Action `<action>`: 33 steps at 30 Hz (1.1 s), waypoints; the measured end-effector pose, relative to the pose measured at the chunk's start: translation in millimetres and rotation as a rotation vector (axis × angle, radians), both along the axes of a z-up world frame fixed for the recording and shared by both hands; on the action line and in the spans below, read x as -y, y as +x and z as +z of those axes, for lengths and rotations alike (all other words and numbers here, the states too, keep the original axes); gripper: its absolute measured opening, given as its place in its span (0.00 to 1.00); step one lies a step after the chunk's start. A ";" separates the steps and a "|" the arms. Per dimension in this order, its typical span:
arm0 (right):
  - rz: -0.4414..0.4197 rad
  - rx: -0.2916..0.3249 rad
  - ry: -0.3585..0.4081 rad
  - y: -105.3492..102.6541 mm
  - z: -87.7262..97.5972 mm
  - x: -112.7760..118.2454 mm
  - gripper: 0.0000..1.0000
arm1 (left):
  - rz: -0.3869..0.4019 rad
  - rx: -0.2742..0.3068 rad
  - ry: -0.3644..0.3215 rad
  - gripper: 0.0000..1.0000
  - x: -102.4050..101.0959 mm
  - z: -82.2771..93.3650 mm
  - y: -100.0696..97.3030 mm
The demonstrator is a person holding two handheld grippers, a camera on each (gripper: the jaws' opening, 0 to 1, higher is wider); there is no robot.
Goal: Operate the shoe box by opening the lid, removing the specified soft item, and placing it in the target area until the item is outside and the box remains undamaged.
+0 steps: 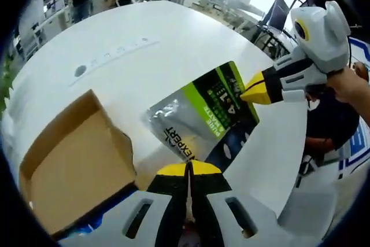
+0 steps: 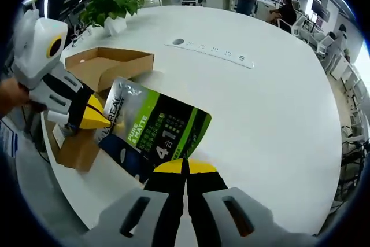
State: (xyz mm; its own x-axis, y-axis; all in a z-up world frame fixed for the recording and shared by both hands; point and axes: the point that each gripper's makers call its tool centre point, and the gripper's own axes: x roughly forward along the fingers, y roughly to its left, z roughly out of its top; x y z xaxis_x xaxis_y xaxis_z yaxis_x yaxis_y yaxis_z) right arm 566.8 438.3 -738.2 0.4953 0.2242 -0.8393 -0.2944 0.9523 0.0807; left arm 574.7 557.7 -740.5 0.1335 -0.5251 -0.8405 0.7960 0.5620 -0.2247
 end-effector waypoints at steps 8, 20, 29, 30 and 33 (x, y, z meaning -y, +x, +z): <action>-0.012 -0.012 0.005 2.2 -10.8 5.5 0.00 | -0.052 0.011 0.041 0.00 5.9 -12.2 1.6; -0.026 -0.020 0.025 8.1 -29.5 5.0 0.00 | -0.281 0.198 0.224 0.00 7.0 -23.2 6.9; -0.041 -0.021 0.028 10.0 -36.8 10.0 0.00 | -0.437 0.311 0.299 0.00 12.7 -30.9 8.5; -0.043 -0.021 0.030 9.9 -37.6 10.2 0.00 | -0.442 0.317 0.305 0.00 13.1 -32.0 8.3; -0.048 -0.020 0.036 10.3 -40.6 10.4 0.00 | -0.509 0.352 0.345 0.00 12.6 -37.6 7.5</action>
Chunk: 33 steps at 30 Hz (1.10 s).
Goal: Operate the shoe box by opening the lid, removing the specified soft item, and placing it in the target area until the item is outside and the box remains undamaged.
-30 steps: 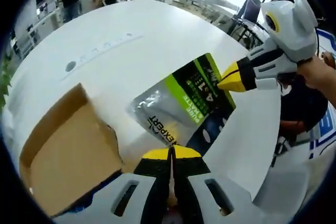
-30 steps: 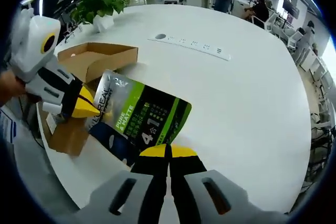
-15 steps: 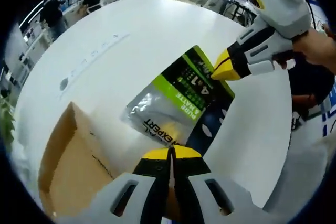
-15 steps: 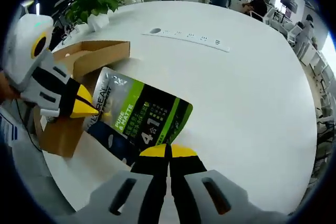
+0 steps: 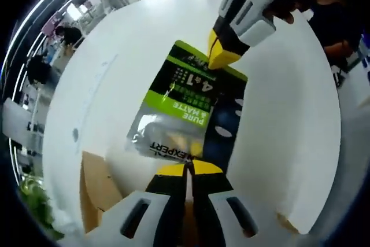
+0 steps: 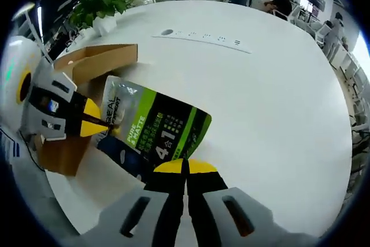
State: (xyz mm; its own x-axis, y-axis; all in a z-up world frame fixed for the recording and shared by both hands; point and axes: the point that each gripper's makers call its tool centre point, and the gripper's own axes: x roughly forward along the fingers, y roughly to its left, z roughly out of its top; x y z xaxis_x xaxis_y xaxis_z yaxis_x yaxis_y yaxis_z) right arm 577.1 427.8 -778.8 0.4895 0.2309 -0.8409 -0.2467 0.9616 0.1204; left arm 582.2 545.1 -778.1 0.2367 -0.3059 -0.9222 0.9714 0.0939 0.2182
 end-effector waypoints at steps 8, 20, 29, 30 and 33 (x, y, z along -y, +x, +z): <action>-0.002 0.001 0.015 0.4 -6.6 -0.7 0.00 | -0.090 0.044 0.061 0.00 -0.1 -13.2 -1.1; 0.009 0.007 0.003 -0.4 -17.4 -0.1 0.00 | -0.131 0.063 0.090 0.03 0.1 -18.4 1.1; 0.019 0.014 -0.015 1.5 -22.1 2.6 0.00 | -0.157 0.086 0.109 0.09 -8.5 -7.2 2.3; 0.019 0.016 -0.015 1.7 -22.4 2.8 0.00 | -0.159 0.090 0.104 0.10 -8.5 -5.0 2.4; 0.022 0.022 -0.018 2.7 -21.9 2.5 0.00 | -0.150 0.090 0.072 0.13 -5.4 3.7 2.5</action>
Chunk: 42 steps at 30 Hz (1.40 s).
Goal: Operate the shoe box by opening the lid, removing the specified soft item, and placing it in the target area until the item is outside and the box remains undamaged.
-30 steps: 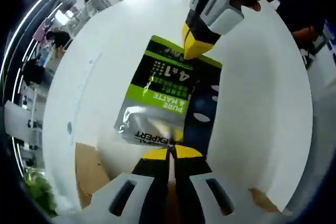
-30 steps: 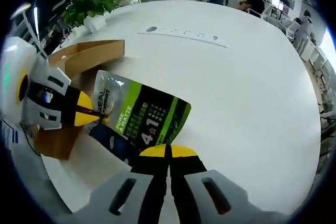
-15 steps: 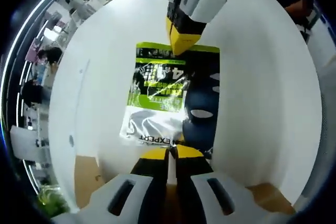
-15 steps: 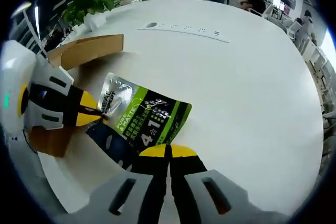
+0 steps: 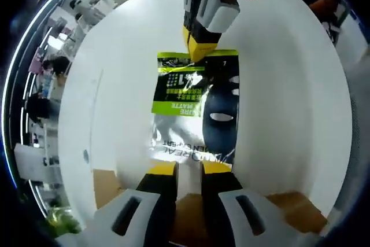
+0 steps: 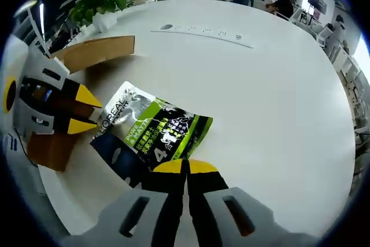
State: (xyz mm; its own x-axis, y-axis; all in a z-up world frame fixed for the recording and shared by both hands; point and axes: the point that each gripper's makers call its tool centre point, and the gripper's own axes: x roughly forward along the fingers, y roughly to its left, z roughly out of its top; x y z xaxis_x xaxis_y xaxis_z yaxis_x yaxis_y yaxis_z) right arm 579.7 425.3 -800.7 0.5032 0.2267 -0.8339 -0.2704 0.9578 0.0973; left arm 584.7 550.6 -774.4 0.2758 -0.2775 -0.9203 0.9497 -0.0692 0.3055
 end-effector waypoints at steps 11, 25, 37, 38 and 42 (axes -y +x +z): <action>0.015 0.007 -0.005 1.7 0.6 -1.0 0.00 | 0.136 -0.116 -0.200 0.19 15.6 30.5 -4.5; 0.057 0.058 -0.018 -5.4 20.9 -0.1 0.12 | 0.219 -0.160 -0.311 0.23 9.3 51.6 -7.8; 0.098 0.089 -0.018 -17.9 44.6 -10.6 0.20 | 0.279 -0.158 -0.368 0.29 -9.5 70.7 -9.0; 0.099 0.092 -0.016 -19.2 47.5 -11.5 0.21 | 0.285 -0.158 -0.372 0.29 -11.1 71.7 -9.3; 0.111 0.102 -0.010 -24.4 56.8 -18.1 0.23 | 0.307 -0.158 -0.389 0.31 -16.8 77.0 -12.4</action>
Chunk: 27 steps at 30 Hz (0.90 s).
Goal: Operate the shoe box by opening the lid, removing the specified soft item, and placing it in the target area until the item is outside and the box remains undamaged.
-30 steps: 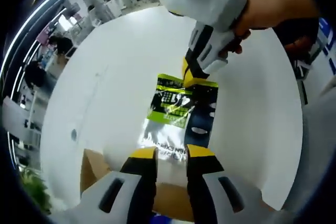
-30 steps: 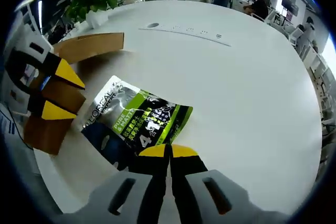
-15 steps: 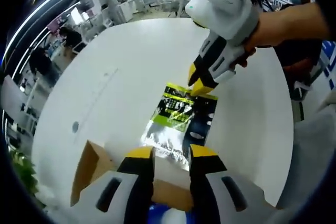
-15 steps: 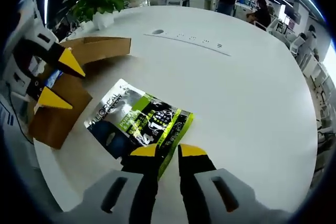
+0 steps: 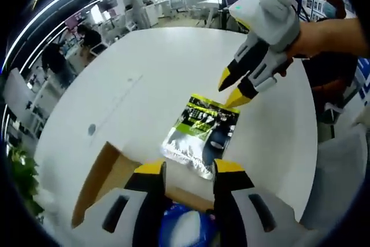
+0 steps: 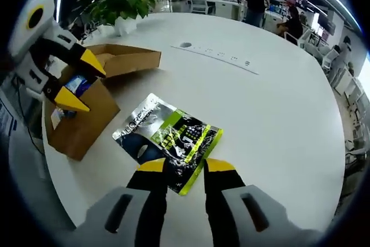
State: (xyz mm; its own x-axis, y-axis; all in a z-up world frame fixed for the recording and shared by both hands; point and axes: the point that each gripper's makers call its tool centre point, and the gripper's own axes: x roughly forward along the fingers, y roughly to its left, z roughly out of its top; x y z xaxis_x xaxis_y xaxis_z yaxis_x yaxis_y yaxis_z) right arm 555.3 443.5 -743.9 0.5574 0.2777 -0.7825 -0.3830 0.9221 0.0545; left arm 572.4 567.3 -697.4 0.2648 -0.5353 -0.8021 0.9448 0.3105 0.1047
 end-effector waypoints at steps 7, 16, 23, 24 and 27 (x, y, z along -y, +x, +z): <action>0.024 0.019 0.008 -9.7 17.1 -12.6 0.28 | 0.040 -0.012 -0.028 0.33 -12.7 9.2 -6.3; 0.059 0.049 0.016 -21.3 39.3 -31.9 0.32 | 0.116 -0.030 -0.091 0.35 -36.6 26.9 -7.4; 0.092 0.072 0.038 -27.6 54.1 -50.8 0.34 | 0.170 -0.027 -0.133 0.36 -63.2 42.3 -9.3; 0.101 0.079 0.050 -28.7 58.0 -56.8 0.34 | 0.176 -0.023 -0.134 0.36 -68.0 43.9 -9.9; 0.115 0.087 0.065 -30.7 63.2 -66.1 0.35 | 0.194 -0.016 -0.141 0.36 -79.2 47.3 -11.2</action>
